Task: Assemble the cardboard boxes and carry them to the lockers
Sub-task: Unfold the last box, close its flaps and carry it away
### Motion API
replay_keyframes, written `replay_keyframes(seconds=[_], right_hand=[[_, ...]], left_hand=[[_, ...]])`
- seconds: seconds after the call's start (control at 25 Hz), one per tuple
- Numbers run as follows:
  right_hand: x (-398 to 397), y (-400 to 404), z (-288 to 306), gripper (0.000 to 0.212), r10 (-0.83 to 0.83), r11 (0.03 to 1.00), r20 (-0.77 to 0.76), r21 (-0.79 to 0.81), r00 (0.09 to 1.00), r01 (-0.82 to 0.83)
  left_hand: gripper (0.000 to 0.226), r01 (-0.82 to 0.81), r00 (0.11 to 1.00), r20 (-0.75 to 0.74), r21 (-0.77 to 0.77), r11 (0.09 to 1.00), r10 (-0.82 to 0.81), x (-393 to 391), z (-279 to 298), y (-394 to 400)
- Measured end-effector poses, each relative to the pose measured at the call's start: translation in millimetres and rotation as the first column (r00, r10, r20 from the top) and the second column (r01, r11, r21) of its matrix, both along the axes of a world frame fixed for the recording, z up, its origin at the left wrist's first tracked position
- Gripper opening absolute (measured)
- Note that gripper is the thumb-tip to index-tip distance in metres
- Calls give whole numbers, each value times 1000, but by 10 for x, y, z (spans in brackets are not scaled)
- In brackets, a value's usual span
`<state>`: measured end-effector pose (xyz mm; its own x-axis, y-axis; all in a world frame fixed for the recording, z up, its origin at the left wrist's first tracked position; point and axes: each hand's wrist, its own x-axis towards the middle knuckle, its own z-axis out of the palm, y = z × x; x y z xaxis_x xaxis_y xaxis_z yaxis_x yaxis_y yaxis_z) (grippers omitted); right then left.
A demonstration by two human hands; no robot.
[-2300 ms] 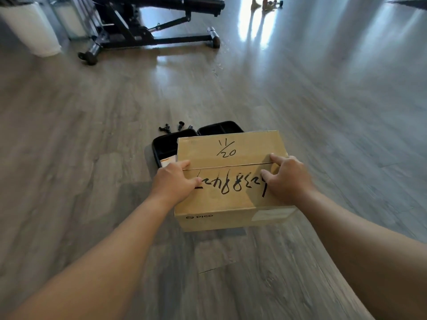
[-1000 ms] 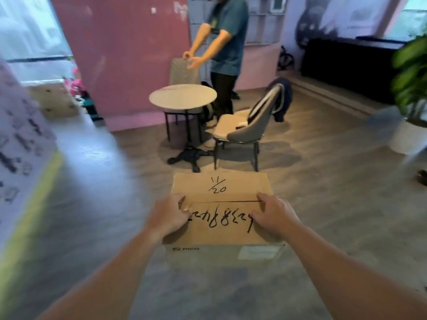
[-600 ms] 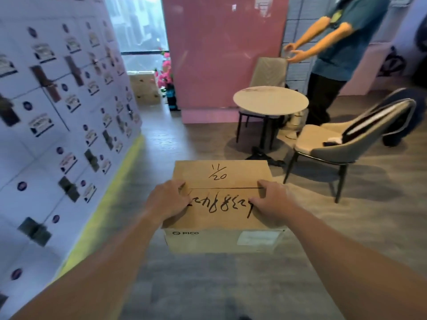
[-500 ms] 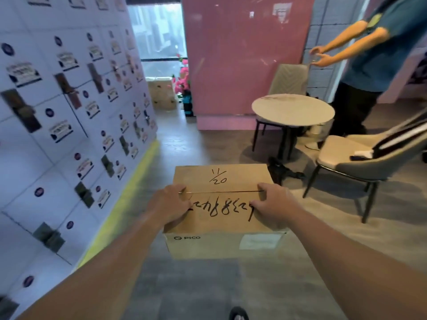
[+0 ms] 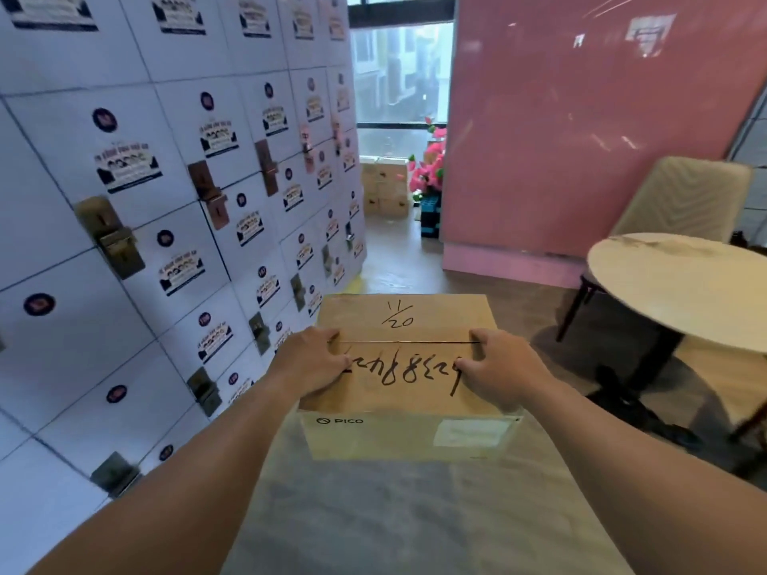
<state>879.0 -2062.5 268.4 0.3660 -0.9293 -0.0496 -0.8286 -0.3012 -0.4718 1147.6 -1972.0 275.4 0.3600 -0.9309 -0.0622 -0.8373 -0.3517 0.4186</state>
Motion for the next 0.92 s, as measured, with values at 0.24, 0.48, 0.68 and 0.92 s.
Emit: replay_keyframes(seconds=[0.24,0.48,0.68,0.92], right_hand=[[1036,-1878,-130,43,-40,999,17,23,999,40],[1780,-3686,11,42,-124,991,15,57,992,123],[2176,-5341,-64,45,-126,990,41,63,991,123],[2656,-7475,-19,49,-54,997,44,50,998,52]], left_hand=[[48,30,999,-9,-24,999,-30,1045,-121,-1819],[55,77,997,-19,3,997,-77,1858,10,-3807],[51,114,993,-22,-6,994,-114,2255,-51,-5512],[61,32,998,-54,-2,999,-32,2718,-45,-7509]])
